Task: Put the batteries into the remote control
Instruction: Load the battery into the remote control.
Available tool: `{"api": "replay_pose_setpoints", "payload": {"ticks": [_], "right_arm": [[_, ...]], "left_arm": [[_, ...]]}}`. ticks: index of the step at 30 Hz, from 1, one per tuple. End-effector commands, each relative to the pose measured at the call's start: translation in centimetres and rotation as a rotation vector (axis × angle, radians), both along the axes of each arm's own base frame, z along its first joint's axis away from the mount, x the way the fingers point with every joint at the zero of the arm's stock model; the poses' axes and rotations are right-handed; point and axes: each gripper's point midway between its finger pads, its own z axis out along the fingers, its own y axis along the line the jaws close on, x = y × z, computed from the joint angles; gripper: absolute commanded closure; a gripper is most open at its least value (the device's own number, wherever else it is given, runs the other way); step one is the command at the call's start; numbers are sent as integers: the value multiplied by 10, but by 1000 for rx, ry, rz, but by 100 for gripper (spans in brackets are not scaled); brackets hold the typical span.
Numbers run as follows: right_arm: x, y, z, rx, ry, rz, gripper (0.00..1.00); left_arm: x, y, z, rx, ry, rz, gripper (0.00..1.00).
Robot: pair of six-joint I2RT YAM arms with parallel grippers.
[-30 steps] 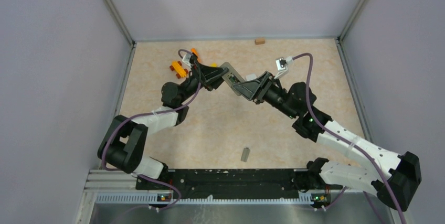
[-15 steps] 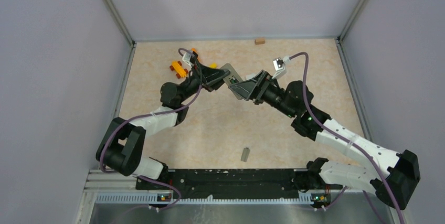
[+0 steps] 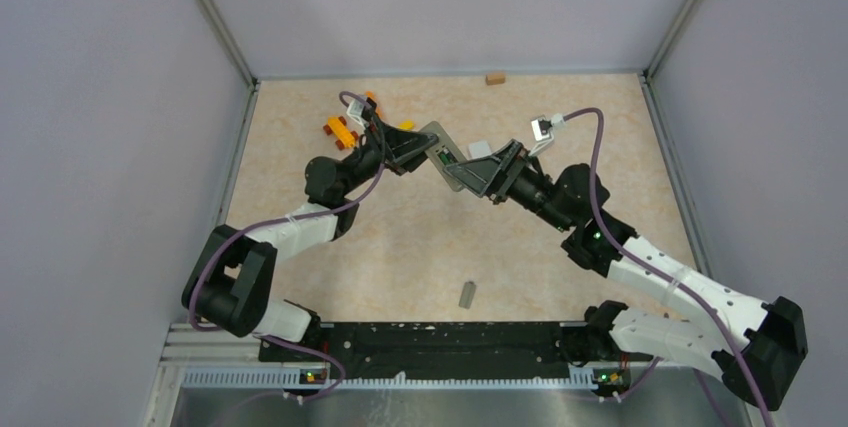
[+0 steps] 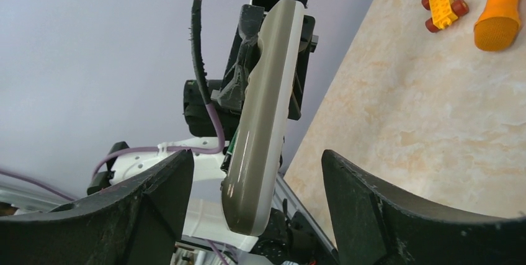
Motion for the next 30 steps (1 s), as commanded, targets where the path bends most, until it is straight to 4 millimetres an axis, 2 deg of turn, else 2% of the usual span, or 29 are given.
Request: {"api": "replay_pose_setpoints", "payload": {"ticks": [1,8,13,15,23,30], "right_arm": [[0,-6,15,66,-21,-4,27],[5,-5,7,62,20,-6,40],[11,-2,-4,31,58,-15,58],[14,-1,-9,6,74,-24,62],[31,-6,-53,-169,170,-110,70],[36,-4,-67,-171,193,-113,71]], "left_arm": [[-13,5,23,-29,-106,-1,100],[-13,4,21,-20,-105,-3,100],[-13,4,20,-12,-114,-1,100],[-15,3,21,-4,-129,-3,100],[-18,1,21,71,-203,29,100],[-25,0,33,111,-291,37,100]]}}
